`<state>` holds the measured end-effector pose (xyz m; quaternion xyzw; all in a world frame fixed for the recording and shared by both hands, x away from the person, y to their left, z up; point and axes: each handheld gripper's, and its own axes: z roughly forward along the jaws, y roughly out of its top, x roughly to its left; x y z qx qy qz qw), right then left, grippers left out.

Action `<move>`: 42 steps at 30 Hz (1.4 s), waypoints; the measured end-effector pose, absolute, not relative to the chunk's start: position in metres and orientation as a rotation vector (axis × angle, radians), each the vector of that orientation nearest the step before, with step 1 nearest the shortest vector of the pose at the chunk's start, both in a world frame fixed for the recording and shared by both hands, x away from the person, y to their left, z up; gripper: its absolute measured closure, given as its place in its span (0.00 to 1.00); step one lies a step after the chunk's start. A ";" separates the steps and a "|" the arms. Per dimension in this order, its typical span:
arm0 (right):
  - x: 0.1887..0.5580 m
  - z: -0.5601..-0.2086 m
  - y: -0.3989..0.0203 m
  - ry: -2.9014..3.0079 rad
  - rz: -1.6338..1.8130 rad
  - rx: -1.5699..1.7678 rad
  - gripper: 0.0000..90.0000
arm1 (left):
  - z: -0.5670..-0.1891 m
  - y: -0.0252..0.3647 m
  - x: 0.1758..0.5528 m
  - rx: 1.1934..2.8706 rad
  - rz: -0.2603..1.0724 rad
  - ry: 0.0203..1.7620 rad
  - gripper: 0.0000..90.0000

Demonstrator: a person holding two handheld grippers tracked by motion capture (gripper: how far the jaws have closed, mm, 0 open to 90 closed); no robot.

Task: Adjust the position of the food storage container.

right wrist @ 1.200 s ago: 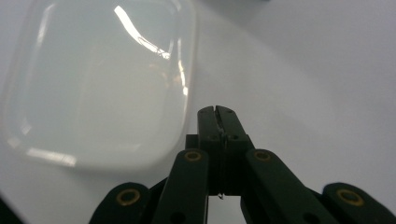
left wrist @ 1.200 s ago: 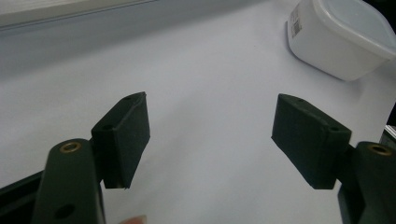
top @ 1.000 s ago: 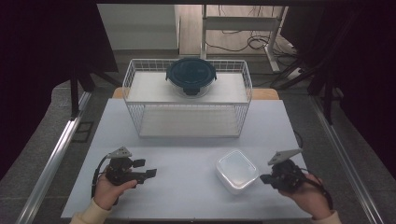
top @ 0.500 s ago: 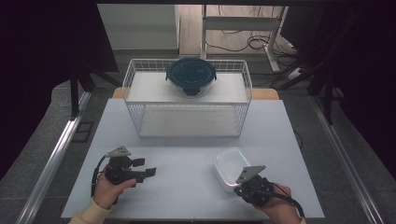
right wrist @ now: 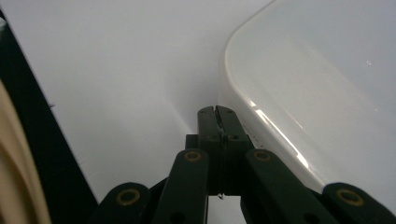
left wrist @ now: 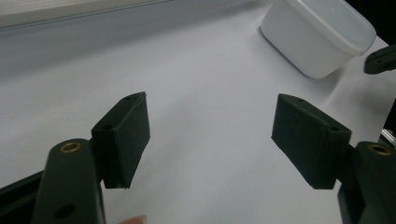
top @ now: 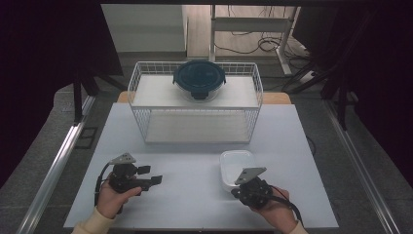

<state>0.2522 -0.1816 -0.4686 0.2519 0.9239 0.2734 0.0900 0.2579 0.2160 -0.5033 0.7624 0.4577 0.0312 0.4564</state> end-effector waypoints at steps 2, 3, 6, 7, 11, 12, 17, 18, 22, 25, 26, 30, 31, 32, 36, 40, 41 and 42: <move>0.249 -0.461 -0.186 2.737 0.837 0.741 0.99 | -0.504 0.216 0.258 1.882 0.076 1.128 0.31; 0.248 -0.456 -0.190 2.722 0.841 0.735 0.99 | -0.504 0.216 0.259 1.883 0.075 1.128 0.30; 0.256 -0.433 -0.212 2.634 0.854 0.799 0.99 | -0.504 0.216 0.259 1.882 0.076 1.128 0.31; 0.260 -0.429 -0.219 2.611 0.846 0.827 0.99 | -0.503 0.216 0.259 1.880 0.075 1.128 0.31; 0.277 -0.424 -0.241 2.552 0.836 0.928 0.99 | -0.503 0.217 0.259 1.877 0.080 1.128 0.30; 0.287 -0.426 -0.254 2.519 0.824 0.988 0.99 | -0.503 0.217 0.259 1.878 0.080 1.127 0.30; 0.300 -0.440 -0.268 2.495 0.807 1.056 0.99 | -0.503 0.218 0.259 1.877 0.083 1.135 0.31; 0.304 -0.448 -0.267 2.511 0.801 1.075 0.99 | -0.504 0.218 0.260 1.876 0.084 1.137 0.31; 0.308 -0.459 -0.262 2.546 0.766 1.073 0.99 | -0.504 0.218 0.259 1.874 0.081 1.137 0.30; 0.308 -0.462 -0.259 2.560 0.759 1.067 0.99 | -0.504 0.219 0.259 1.860 0.060 1.129 0.30; 0.309 -0.464 -0.256 2.568 0.759 1.058 0.99 | -0.504 0.219 0.259 1.855 0.057 1.127 0.30; 0.309 -0.468 -0.248 2.578 0.735 1.041 0.99 | -0.504 0.219 0.259 1.853 0.058 1.130 0.30; 0.309 -0.468 -0.248 2.578 0.735 1.041 0.99 | -0.504 0.219 0.259 1.853 0.058 1.130 0.30; 0.309 -0.468 -0.246 2.582 0.728 1.031 0.99 | -0.504 0.219 0.259 1.853 0.057 1.130 0.30; 0.309 -0.467 -0.236 2.599 0.729 0.996 0.99 | -0.504 0.219 0.260 1.853 0.058 1.126 0.30; 0.310 -0.468 -0.226 2.614 0.738 0.972 0.99 | -0.505 0.219 0.260 1.856 0.059 1.125 0.30; 0.310 -0.468 -0.226 2.614 0.738 0.972 0.99 | -0.505 0.219 0.260 1.856 0.060 1.126 0.30; 0.310 -0.468 -0.218 2.621 0.736 0.950 0.99 | -0.505 0.219 0.260 1.855 0.058 1.130 0.30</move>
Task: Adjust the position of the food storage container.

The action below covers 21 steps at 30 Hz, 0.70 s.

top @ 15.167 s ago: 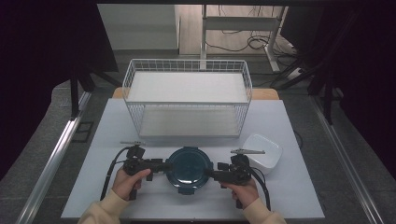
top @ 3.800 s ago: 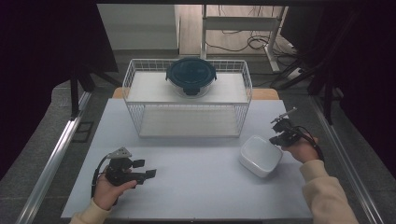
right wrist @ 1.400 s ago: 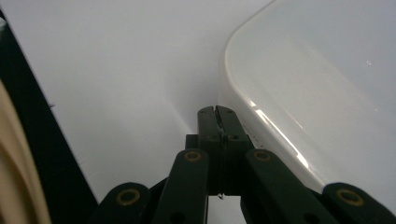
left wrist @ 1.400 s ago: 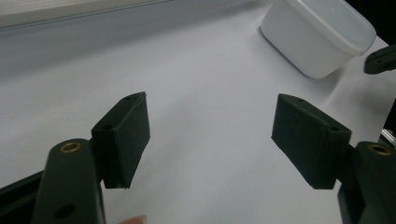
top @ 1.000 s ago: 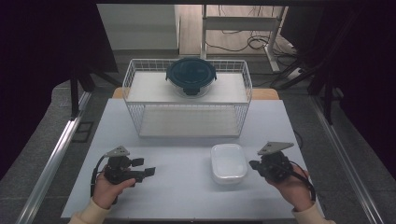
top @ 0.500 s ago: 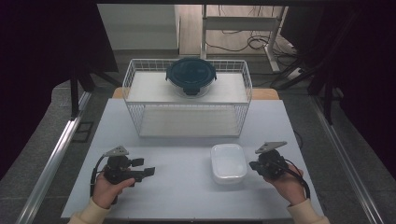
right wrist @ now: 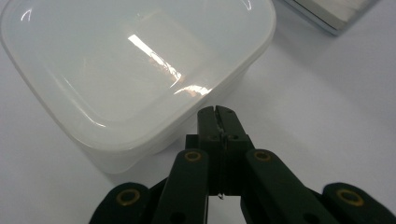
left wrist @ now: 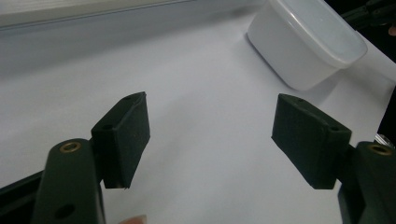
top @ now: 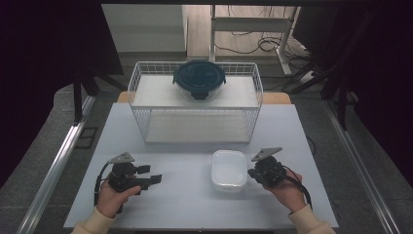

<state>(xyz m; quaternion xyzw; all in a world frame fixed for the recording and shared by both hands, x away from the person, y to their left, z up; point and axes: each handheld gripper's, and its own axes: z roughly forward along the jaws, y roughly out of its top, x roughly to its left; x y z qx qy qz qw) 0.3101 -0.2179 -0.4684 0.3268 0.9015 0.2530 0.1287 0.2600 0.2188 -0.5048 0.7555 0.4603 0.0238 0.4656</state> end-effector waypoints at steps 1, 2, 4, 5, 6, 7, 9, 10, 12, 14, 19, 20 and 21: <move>0.310 -0.468 -0.218 2.621 0.736 0.950 0.99 | -0.505 0.219 0.260 1.853 0.059 1.133 0.30; 0.310 -0.469 -0.209 2.628 0.739 0.920 0.99 | -0.505 0.219 0.260 1.854 0.061 1.136 0.30; 0.311 -0.469 -0.204 2.629 0.739 0.906 0.99 | -0.505 0.219 0.260 1.853 0.061 1.137 0.30; 0.311 -0.469 -0.200 2.632 0.736 0.895 0.99 | -0.505 0.219 0.260 1.853 0.061 1.137 0.30; 0.312 -0.470 -0.192 2.639 0.739 0.879 0.99 | -0.506 0.220 0.260 1.854 0.062 1.136 0.30; 0.312 -0.470 -0.192 2.639 0.739 0.879 0.99 | -0.506 0.220 0.260 1.854 0.062 1.136 0.30; 0.314 -0.471 -0.185 2.652 0.744 0.856 0.99 | -0.506 0.220 0.260 1.853 0.062 1.135 0.30; 0.314 -0.471 -0.181 2.655 0.744 0.853 0.99 | -0.506 0.221 0.260 1.853 0.063 1.136 0.30; 0.315 -0.472 -0.176 2.658 0.753 0.840 0.99 | -0.506 0.221 0.260 1.852 0.062 1.138 0.30; 0.318 -0.473 -0.172 2.653 0.752 0.831 0.99 | -0.506 0.221 0.260 1.852 0.061 1.139 0.30; 0.328 -0.476 -0.164 2.637 0.746 0.842 0.99 | -0.506 0.221 0.259 1.853 0.063 1.139 0.30; 0.333 -0.477 -0.163 2.628 0.749 0.851 0.99 | -0.506 0.220 0.259 1.854 0.063 1.139 0.31; 0.336 -0.477 -0.162 2.628 0.757 0.850 0.99 | -0.506 0.220 0.259 1.854 0.063 1.139 0.30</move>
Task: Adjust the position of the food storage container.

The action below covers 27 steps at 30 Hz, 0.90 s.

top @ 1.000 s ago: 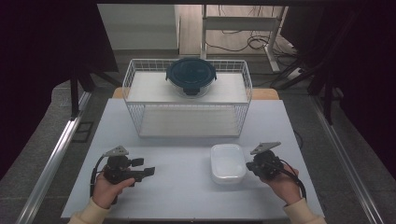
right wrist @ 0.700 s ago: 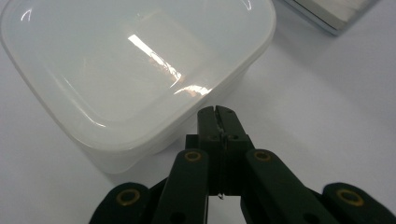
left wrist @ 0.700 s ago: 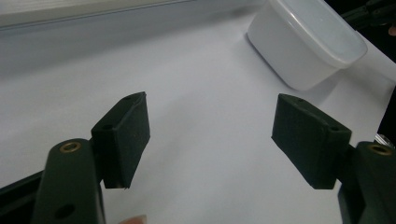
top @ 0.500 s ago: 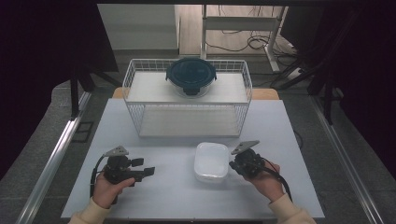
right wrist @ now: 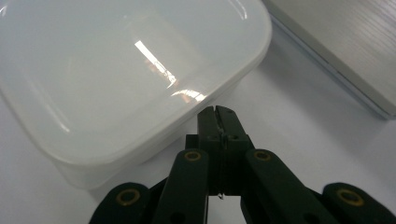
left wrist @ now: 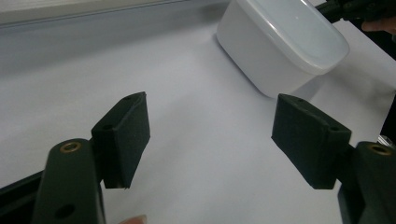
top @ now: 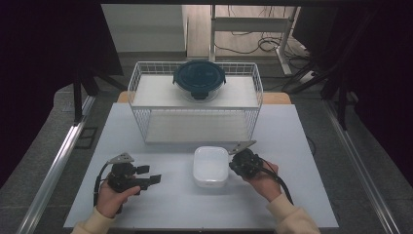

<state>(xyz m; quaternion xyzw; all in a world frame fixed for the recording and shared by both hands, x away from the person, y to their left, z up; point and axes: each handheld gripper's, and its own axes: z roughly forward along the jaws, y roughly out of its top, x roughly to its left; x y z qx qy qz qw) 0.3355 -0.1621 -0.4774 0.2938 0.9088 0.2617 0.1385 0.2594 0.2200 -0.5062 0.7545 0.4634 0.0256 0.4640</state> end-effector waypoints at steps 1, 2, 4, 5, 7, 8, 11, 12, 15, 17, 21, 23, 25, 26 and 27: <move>0.336 -0.477 -0.162 2.628 0.757 0.850 0.99 | -0.506 0.220 0.259 1.854 0.063 1.139 0.30; 0.337 -0.477 -0.161 2.627 0.759 0.855 0.99 | -0.506 0.220 0.260 1.855 0.064 1.139 0.30; 0.340 -0.478 -0.160 2.623 0.761 0.856 0.99 | -0.507 0.220 0.260 1.856 0.064 1.140 0.30; 0.341 -0.478 -0.159 2.621 0.761 0.857 0.99 | -0.507 0.220 0.260 1.856 0.064 1.141 0.30; 0.343 -0.478 -0.155 2.614 0.779 0.852 0.99 | -0.507 0.220 0.260 1.858 0.063 1.142 0.30; 0.343 -0.478 -0.155 2.614 0.779 0.852 0.99 | -0.507 0.220 0.260 1.857 0.063 1.143 0.30; 0.340 -0.481 -0.146 2.632 0.792 0.825 0.99 | -0.507 0.221 0.259 1.854 0.064 1.146 0.31; 0.340 -0.481 -0.146 2.632 0.792 0.825 0.99 | -0.507 0.221 0.259 1.854 0.064 1.146 0.30; 0.337 -0.482 -0.139 2.633 0.804 0.810 0.99 | -0.507 0.220 0.259 1.855 0.065 1.147 0.31; 0.335 -0.483 -0.134 2.630 0.813 0.807 0.99 | -0.507 0.219 0.259 1.861 0.064 1.142 0.31; 0.335 -0.483 -0.132 2.628 0.814 0.803 0.99 | -0.507 0.220 0.259 1.858 0.063 1.142 0.30; 0.335 -0.481 -0.135 2.615 0.821 0.813 0.99 | -0.507 0.220 0.259 1.856 0.066 1.143 0.30; 0.332 -0.477 -0.142 2.584 0.832 0.828 0.99 | -0.507 0.221 0.259 1.856 0.067 1.142 0.30; 0.332 -0.477 -0.142 2.584 0.832 0.828 0.99 | -0.507 0.221 0.259 1.856 0.067 1.142 0.30; 0.330 -0.474 -0.147 2.568 0.851 0.837 0.99 | -0.507 0.221 0.258 1.857 0.067 1.141 0.30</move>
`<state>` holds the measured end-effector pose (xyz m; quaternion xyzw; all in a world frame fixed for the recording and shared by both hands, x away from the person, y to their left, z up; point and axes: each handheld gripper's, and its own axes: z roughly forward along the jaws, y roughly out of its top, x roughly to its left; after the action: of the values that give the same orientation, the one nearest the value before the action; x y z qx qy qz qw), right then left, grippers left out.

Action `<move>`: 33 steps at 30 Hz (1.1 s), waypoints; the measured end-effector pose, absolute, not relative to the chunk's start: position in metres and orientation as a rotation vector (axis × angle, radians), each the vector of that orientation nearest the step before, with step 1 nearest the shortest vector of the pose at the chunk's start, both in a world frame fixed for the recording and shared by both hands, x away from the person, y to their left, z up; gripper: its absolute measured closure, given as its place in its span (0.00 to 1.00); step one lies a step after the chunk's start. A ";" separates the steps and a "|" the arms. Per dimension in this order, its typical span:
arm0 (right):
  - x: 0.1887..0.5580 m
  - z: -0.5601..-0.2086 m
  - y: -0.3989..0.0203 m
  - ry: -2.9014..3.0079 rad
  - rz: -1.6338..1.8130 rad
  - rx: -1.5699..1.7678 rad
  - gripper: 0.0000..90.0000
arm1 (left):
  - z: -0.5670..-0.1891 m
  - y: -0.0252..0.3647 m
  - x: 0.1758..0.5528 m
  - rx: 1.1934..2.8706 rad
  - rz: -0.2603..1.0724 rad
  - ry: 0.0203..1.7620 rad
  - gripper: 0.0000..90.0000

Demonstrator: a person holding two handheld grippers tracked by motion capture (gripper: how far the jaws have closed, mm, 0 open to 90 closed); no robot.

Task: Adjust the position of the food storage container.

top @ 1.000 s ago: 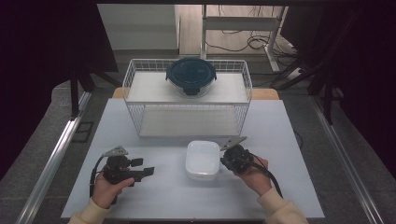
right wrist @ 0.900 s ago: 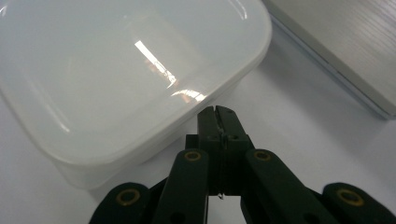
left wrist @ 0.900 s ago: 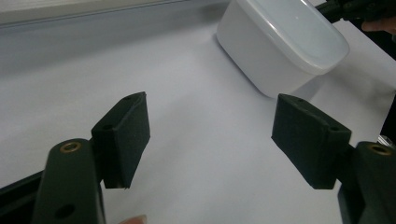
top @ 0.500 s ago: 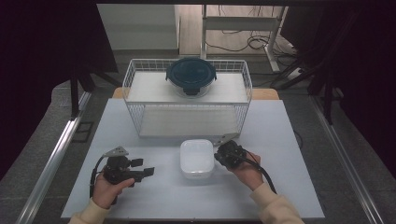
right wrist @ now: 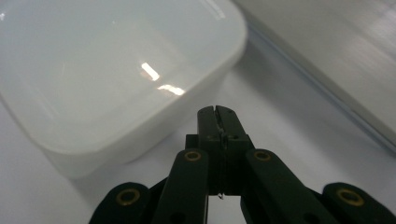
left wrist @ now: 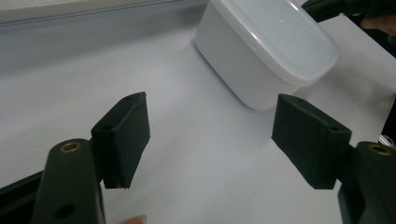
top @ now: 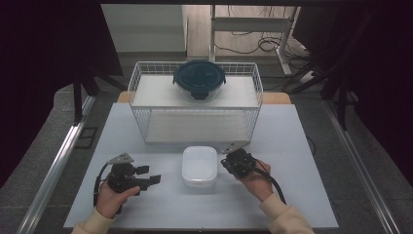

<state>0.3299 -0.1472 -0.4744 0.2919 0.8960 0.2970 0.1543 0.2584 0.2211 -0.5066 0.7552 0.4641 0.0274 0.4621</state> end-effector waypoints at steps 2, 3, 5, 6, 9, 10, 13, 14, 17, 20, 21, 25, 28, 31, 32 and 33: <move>0.322 -0.467 -0.166 2.524 0.901 0.881 0.99 | -0.507 0.222 0.258 1.855 0.070 1.144 0.30; 0.322 -0.467 -0.166 2.524 0.901 0.881 0.99 | -0.507 0.222 0.258 1.855 0.070 1.144 0.30; 0.317 -0.463 -0.180 2.510 0.946 0.918 0.99 | -0.506 0.222 0.258 1.852 0.071 1.146 0.30; 0.315 -0.463 -0.192 2.503 0.980 0.961 0.99 | -0.507 0.222 0.258 1.853 0.072 1.148 0.30; 0.313 -0.465 -0.205 2.493 1.022 1.023 0.97 | -0.507 0.221 0.258 1.854 0.072 1.149 0.30; 0.313 -0.469 -0.216 2.487 1.083 1.099 0.82 | -0.507 0.220 0.259 1.857 0.075 1.148 0.30; 0.313 -0.473 -0.222 2.472 1.150 1.167 0.60 | -0.508 0.220 0.259 1.857 0.073 1.154 0.30; 0.314 -0.475 -0.224 2.480 1.180 1.194 0.54 | -0.508 0.220 0.260 1.859 0.073 1.155 0.30; 0.314 -0.476 -0.226 2.457 1.249 1.240 0.43 | -0.508 0.219 0.259 1.852 0.074 1.157 0.30; 0.312 -0.474 -0.225 2.428 1.313 1.262 0.39 | -0.506 0.219 0.258 1.832 0.077 1.156 0.30; 0.312 -0.474 -0.225 2.428 1.313 1.262 0.39 | -0.506 0.219 0.258 1.832 0.077 1.156 0.30; 0.313 -0.476 -0.224 2.424 1.305 1.264 0.32 | -0.505 0.221 0.258 1.806 0.061 1.169 0.29; 0.312 -0.477 -0.223 2.416 1.295 1.267 0.30 | -0.505 0.221 0.259 1.802 0.054 1.181 0.29; 0.312 -0.477 -0.223 2.407 1.294 1.294 0.30 | -0.505 0.221 0.261 1.778 0.024 1.207 0.29; 0.312 -0.477 -0.223 2.405 1.298 1.304 0.30 | -0.504 0.220 0.261 1.772 0.019 1.210 0.28; 0.313 -0.477 -0.223 2.402 1.305 1.311 0.30 | -0.503 0.220 0.261 1.766 0.018 1.213 0.28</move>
<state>0.3128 -0.2232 -0.4768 0.4317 0.7911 0.4299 0.0546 0.2610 0.2202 -0.5028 0.7235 0.4971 0.0075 0.4790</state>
